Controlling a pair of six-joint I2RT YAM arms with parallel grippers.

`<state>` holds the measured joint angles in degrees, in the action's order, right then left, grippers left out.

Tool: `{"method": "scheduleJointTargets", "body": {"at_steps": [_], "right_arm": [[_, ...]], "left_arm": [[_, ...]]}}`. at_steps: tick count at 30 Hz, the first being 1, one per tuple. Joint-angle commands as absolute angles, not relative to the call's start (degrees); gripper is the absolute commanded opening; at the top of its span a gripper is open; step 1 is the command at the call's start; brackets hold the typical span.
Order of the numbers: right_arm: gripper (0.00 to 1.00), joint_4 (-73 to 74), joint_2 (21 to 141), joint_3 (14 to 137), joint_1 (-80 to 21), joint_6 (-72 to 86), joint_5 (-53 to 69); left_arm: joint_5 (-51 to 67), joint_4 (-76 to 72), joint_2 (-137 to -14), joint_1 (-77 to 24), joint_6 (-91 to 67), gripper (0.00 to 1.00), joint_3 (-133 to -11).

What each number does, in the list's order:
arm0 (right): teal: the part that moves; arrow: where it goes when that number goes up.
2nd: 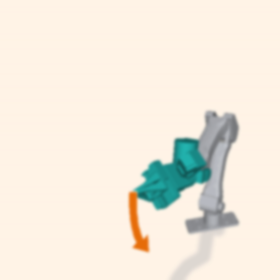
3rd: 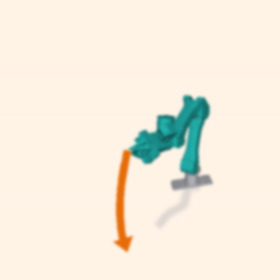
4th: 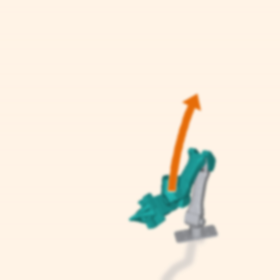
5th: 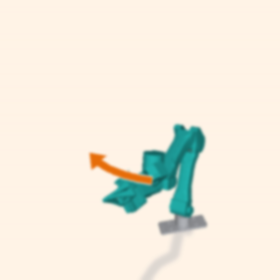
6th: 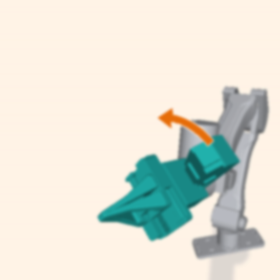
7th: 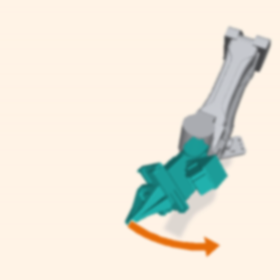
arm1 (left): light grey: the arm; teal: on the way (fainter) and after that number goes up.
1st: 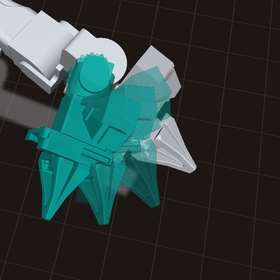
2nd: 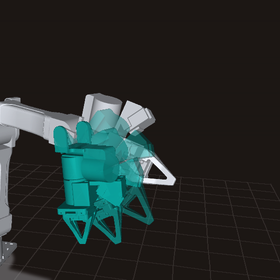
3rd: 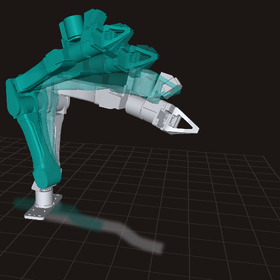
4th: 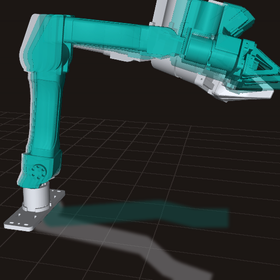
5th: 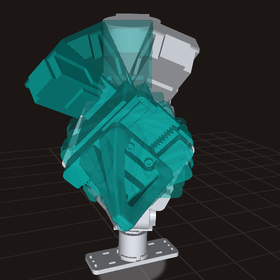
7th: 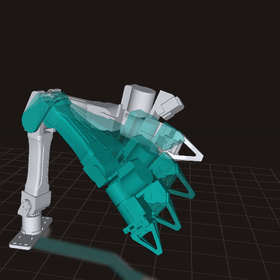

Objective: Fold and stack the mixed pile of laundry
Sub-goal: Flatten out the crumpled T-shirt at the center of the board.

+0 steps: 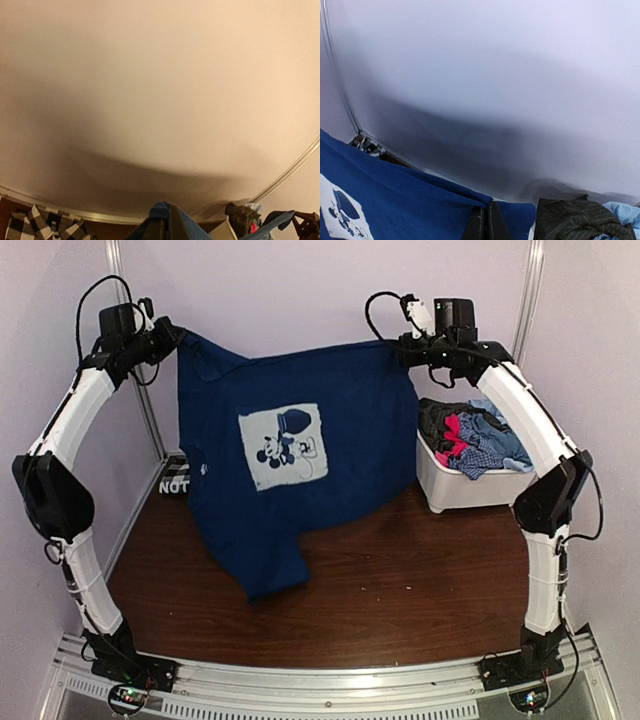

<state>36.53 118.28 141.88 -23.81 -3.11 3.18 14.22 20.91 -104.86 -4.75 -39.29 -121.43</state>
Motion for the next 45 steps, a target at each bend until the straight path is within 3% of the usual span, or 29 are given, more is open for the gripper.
{"method": "scheduleJointTargets", "body": {"at_steps": [1, 5, 8, 12, 18, 22, 26, 31, 38, 45], "right_arm": [[0.0, 30.46, 116.85, 152.82, -22.06, -4.36, 3.44], [0.0, 10.92, 105.75, 137.61, -20.79, -6.93, 7.03], [0.0, 8.89, 104.9, 137.63, -20.4, -9.83, 9.7], [0.0, 10.0, 105.5, 131.24, -20.3, -12.27, 13.67], [0.0, 8.08, 104.86, 101.56, -20.84, -11.43, 20.44], [0.0, 4.71, 102.31, 83.38, -22.62, -11.5, 24.96], [0.0, 0.56, 101.15, 73.6, -23.19, -9.8, 25.94], [0.0, 8.21, 101.5, 75.64, -23.44, -10.82, 26.01], [0.0, 17.36, 90.81, 70.53, -25.46, -8.18, 25.62], [0.0, 18.95, 83.43, 56.24, -34.04, 3.46, 20.61]], "left_arm": [[27.77, 3.09, -112.59, 0.83, -52.07, 0.0, -141.96], [30.31, -9.06, -111.91, 3.25, -55.53, 0.0, -146.45], [31.23, -11.5, -106.13, 4.81, -52.5, 0.0, -140.01], [33.56, -16.55, -97.26, 4.92, -48.31, 0.0, -116.15], [32.79, -24.88, -84.96, 3.76, -45.23, 0.0, -69.71], [31.71, -26.59, -78.17, 1.93, -44.06, 0.0, -50.1], [26.97, -17.18, -76.76, 0.18, -39.09, 0.0, -45.16], [30.97, -11.41, -77.86, 0.18, -39.0, 0.0, -46.76], [27.01, 18.21, -61.65, -1.96, -31.84, 0.0, -50.36], [26.68, 35.17, -44.41, -5.42, -38.16, 0.0, -37.71]]}}
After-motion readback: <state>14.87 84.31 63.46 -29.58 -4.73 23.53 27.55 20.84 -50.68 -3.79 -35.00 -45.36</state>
